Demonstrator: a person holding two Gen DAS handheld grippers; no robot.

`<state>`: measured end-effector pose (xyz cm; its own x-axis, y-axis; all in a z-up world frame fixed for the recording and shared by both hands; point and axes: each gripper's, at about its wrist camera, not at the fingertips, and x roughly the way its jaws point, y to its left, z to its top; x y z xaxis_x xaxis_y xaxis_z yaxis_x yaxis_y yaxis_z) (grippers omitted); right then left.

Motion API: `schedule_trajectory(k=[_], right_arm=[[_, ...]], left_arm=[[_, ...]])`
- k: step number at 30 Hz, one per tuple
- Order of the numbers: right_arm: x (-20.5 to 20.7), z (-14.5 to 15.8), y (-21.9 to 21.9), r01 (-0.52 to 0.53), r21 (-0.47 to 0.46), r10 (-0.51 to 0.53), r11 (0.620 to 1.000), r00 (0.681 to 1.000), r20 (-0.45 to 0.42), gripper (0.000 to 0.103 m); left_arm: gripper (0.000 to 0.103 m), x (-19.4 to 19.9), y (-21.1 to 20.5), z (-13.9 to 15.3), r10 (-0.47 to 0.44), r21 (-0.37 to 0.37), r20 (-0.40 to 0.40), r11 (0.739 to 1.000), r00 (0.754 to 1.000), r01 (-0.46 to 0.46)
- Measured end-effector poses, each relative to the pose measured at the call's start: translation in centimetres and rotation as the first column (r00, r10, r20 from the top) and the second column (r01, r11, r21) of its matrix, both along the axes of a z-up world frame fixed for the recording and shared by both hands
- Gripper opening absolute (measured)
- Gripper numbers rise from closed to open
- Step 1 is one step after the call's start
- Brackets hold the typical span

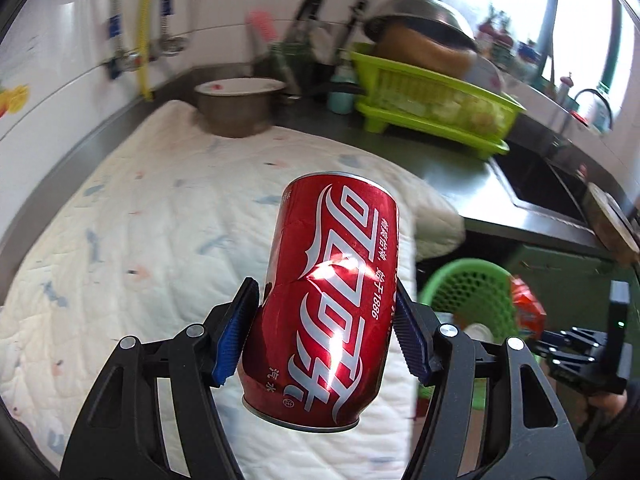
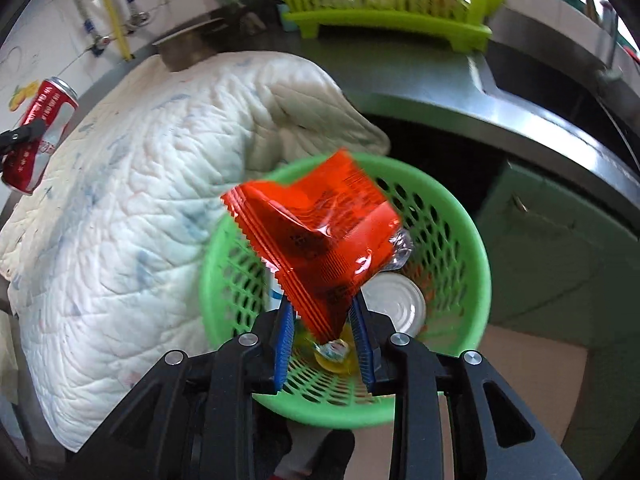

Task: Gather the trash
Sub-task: 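Carry the orange wrapper with the right tool over the basket and release it, then carry the red can with the left tool over the basket and release it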

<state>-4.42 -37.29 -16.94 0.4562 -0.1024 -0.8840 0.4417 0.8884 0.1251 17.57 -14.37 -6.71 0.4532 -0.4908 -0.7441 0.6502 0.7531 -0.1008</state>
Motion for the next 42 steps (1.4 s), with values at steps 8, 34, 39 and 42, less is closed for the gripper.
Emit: schedule_trajectory(k=[8,34,39,42], right_arm=[[-3.1,-0.7,-1.8,0.057,0.018,-0.057,0.998,0.998,-0.005,0.052],[-9.1,4.8,-2.7,0.083,0.001,-0.083,0.997,0.99,0.111,0.065],[-8.9,4.9,-2.6,0.07,0.0,-0.069,0.998,0.991,0.119,0.065],[-8.5,5.2,-2.5,0.053,-0.001,-0.052,0.999,0.99,0.128,0.068]], left_arm=[[0.064,-5.1,-7.0,-2.5,-0.125,0.0,-0.078,0.992,0.989,0.125],[0.072,-12.1,-18.2,-8.3,-0.29,0.022,-0.247,0.952,0.925,0.304],[0.073,-11.9,-17.6,-7.7,-0.275,0.023,-0.235,0.957,0.932,0.289],[0.078,-11.3,-16.7,-7.0,-0.249,0.026,-0.215,0.965,0.944,0.26]])
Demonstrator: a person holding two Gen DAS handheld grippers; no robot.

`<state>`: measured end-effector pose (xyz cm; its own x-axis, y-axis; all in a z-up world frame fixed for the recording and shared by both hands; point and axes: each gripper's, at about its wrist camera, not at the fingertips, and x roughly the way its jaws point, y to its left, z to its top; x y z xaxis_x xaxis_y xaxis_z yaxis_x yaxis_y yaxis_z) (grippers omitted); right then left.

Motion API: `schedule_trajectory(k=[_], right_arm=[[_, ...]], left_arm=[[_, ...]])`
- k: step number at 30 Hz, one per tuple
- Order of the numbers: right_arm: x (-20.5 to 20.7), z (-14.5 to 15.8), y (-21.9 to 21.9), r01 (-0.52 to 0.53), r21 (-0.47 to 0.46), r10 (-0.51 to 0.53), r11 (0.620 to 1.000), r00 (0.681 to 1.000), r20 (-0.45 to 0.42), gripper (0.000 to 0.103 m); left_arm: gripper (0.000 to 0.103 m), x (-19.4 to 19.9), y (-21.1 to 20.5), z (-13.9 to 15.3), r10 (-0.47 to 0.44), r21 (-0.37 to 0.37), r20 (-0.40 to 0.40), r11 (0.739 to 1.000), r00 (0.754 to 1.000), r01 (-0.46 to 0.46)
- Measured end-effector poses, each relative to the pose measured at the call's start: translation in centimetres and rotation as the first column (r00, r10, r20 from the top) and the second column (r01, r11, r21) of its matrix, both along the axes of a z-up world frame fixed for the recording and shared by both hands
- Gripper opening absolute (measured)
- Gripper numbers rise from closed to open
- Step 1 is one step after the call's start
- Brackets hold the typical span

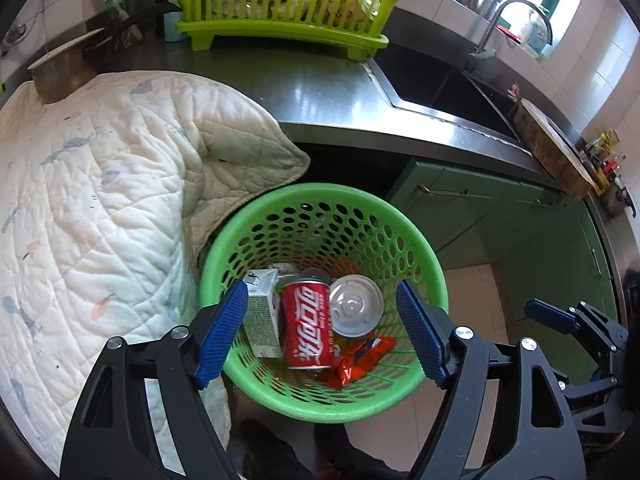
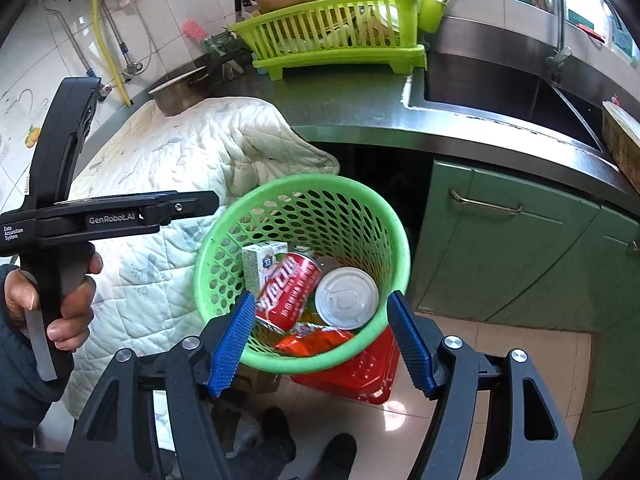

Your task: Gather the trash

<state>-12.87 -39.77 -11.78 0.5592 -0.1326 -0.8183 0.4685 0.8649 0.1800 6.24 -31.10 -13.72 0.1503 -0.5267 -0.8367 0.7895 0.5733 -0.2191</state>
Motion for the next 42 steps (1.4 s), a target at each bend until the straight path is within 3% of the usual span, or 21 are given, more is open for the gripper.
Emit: schedule_trajectory(k=[9,16,24,32,42], right_arm=[[2.8,1.1,1.4,-0.081,-0.011,0.082,0.997,0.996,0.02,0.074],[5.9,2.2,2.8,-0.156,-0.012,0.157,0.988,0.987,0.033,0.079],[9.9,3.4,5.7,-0.263,-0.023,0.264,0.965,0.963,0.051,0.084],[12.9,4.4,8.3,-0.342,-0.026,0.343,0.939,0.938,0.054,0.086],[15.5,6.7,10.7,-0.4,-0.054,0.403,0.915,0.911,0.085,0.09]], left_arm=[[0.087,2.3,4.2,2.7,0.132,-0.001,0.088,0.991,0.987,-0.132],[0.092,4.0,8.8,4.6,0.258,-0.004,0.154,0.965,0.954,-0.261],[0.093,5.0,14.1,6.5,0.382,0.0,0.231,0.92,0.895,-0.393],[0.096,5.3,20.0,8.1,0.507,-0.022,0.264,0.853,0.82,-0.521],[0.098,3.8,25.2,9.7,0.602,-0.048,0.311,0.782,0.735,-0.621]])
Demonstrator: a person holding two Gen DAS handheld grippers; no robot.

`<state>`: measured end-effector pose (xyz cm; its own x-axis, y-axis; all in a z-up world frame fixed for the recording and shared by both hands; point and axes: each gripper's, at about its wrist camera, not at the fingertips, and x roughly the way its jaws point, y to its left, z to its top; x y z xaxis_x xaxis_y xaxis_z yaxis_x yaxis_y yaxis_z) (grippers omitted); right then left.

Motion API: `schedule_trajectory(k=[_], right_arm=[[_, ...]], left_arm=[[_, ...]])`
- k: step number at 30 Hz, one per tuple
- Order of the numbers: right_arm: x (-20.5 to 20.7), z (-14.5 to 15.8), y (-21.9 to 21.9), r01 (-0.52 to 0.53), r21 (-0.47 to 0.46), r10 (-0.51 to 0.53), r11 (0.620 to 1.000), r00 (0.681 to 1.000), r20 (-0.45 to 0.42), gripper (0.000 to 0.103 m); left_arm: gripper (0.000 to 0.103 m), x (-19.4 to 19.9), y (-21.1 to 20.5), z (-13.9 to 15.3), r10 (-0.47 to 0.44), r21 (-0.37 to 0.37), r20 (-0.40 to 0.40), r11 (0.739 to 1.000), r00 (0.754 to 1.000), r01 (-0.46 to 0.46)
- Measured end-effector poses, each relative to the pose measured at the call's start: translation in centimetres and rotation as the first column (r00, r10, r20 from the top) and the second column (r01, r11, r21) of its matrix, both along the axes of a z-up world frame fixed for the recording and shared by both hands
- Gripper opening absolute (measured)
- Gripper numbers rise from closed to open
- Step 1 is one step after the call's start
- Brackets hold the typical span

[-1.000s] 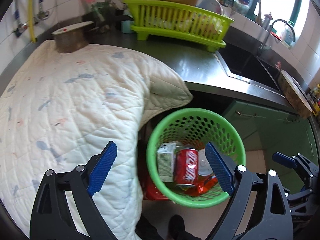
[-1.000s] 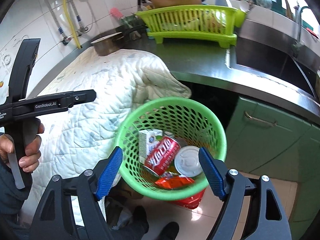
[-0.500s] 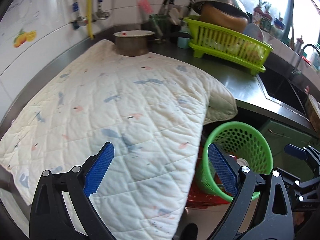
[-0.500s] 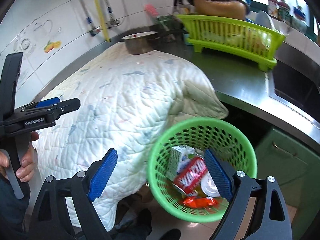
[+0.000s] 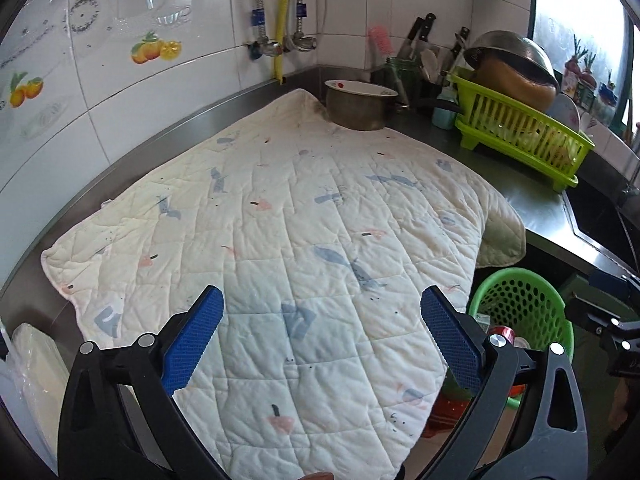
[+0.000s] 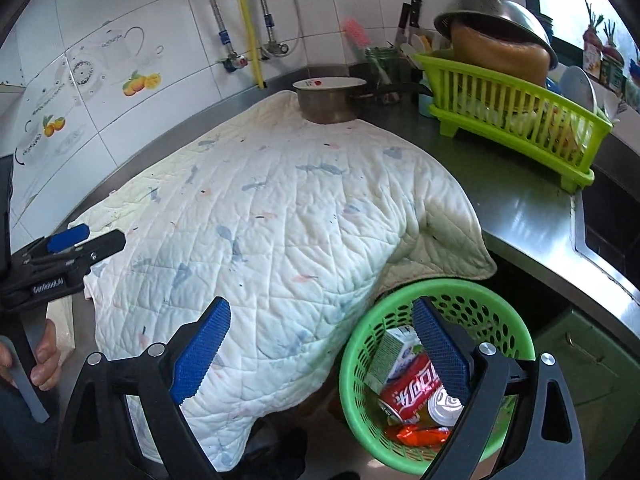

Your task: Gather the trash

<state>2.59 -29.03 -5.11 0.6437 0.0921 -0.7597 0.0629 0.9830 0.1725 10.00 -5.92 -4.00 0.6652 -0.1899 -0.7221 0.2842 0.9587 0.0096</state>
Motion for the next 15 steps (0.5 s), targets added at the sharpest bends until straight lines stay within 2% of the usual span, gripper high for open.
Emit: schedule_trajectory(k=[7,15], right_arm=[[0.7,1.2,1.2,-0.016,0.003,0.016,1.0,0.999,0.03,0.091],[0.8,1.8,2.1,-0.019,-0.023,0.02,1.0,0.999,0.05,0.092]], left_arm=[[0.098,-1.3,1.8,0.8,0.048,0.013,0.036,0.999,0.998,-0.049],[0.098,-2.3,3.2,1.8,0.062,-0.023,0.052,0.998,0.997,-0.061]])
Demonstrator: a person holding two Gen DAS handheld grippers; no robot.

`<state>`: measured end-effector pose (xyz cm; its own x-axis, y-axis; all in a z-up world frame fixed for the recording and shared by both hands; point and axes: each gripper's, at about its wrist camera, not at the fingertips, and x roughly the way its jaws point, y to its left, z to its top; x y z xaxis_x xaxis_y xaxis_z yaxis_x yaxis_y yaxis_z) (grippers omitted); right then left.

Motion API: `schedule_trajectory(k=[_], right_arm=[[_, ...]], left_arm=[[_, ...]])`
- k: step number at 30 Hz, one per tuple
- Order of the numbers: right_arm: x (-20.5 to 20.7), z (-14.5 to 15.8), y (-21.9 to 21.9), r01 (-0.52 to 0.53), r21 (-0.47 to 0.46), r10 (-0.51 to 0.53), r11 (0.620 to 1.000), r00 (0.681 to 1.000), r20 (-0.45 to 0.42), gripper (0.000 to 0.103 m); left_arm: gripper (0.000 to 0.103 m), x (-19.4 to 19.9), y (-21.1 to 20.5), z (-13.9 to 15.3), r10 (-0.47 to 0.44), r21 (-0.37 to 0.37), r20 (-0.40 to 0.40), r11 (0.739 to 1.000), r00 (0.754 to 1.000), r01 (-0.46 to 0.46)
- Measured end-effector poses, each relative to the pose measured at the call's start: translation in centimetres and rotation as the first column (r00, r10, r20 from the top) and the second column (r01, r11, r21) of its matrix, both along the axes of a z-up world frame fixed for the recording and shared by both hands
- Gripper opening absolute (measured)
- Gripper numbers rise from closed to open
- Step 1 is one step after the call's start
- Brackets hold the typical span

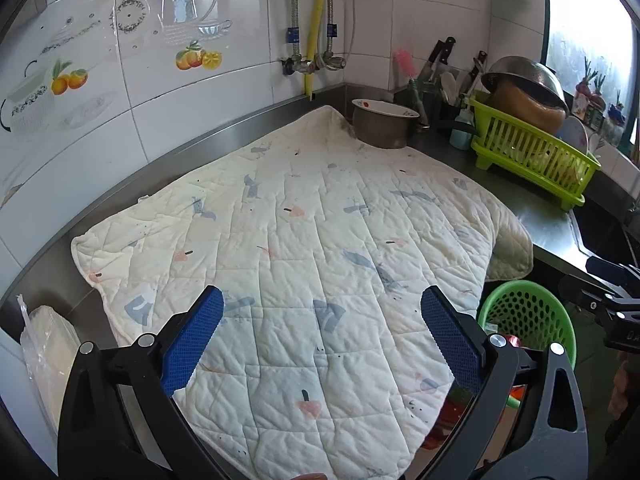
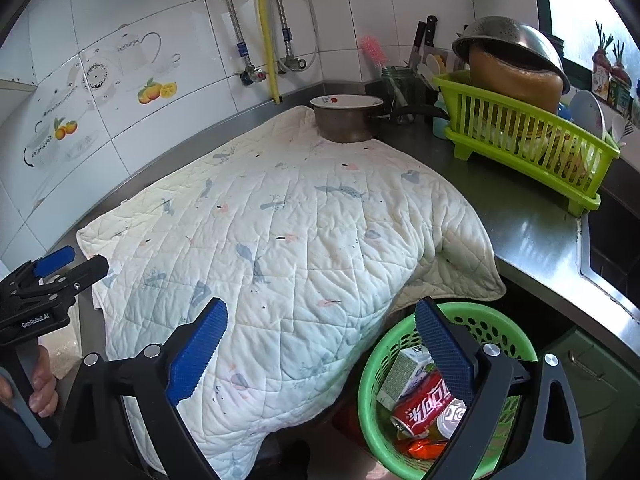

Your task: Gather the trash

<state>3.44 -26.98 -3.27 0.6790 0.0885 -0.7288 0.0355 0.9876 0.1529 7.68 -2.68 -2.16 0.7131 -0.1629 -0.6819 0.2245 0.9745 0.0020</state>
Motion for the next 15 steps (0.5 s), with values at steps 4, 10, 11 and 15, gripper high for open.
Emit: schedule_trajectory(k=[4,10,11,15], right_arm=[[-0.2,0.4,0.1,-0.002,-0.001,0.002,1.0,1.0,0.013,0.092],[-0.4,0.8,0.4,-0.002,-0.009,0.002,1.0,1.0,0.024,0.092],[-0.4,0.9,0.4,-0.001,-0.011,0.002,1.0,1.0,0.026,0.092],[-0.6,1.1,0.5,-0.003,-0.017,0.004,1.0,0.999,0.035,0.092]], left_arm=[[0.098,-0.1,0.3,0.3,0.001,-0.004,0.01,1.0,1.0,-0.001],[0.098,-0.5,0.3,0.6,-0.008,-0.01,0.018,1.0,1.0,0.008],[0.098,-0.4,0.3,0.6,-0.01,-0.01,0.019,1.0,1.0,0.011],[0.098,-0.6,0.3,0.8,-0.014,-0.012,0.023,1.0,1.0,0.014]])
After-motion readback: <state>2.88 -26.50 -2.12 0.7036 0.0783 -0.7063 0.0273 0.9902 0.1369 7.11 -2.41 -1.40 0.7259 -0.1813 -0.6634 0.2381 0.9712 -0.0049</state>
